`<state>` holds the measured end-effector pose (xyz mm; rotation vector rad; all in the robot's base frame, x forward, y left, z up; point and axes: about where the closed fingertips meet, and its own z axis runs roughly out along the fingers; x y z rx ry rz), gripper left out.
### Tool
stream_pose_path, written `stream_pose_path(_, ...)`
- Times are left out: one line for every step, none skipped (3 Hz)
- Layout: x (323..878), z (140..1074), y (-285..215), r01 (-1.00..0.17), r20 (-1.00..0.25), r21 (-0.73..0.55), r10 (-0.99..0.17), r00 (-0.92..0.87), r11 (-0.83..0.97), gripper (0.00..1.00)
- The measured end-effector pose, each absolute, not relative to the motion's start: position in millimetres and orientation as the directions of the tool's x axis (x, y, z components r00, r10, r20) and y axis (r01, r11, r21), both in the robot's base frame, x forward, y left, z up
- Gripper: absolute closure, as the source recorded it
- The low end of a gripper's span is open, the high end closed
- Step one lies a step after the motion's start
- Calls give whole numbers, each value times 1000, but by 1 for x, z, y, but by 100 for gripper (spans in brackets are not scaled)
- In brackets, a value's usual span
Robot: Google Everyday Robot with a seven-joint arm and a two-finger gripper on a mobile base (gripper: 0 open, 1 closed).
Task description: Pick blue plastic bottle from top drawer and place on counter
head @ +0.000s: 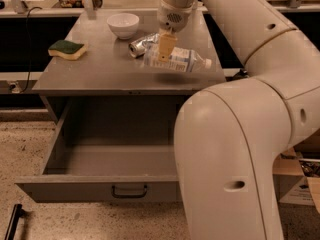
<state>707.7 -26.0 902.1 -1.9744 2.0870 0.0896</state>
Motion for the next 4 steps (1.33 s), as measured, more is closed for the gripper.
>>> stream_pose_path(715,900,-22,-985,-246,-157,-969,-35,75,36)
stream_pose_path(720,898,-18,-982,-255,-170,-967,-33,78,13)
stream_pose_path(725,896,-15,-981,-261,-179,-965,-31,80,0)
stream_pose_path(725,896,-15,-981,-261,-179,-965,-31,80,0)
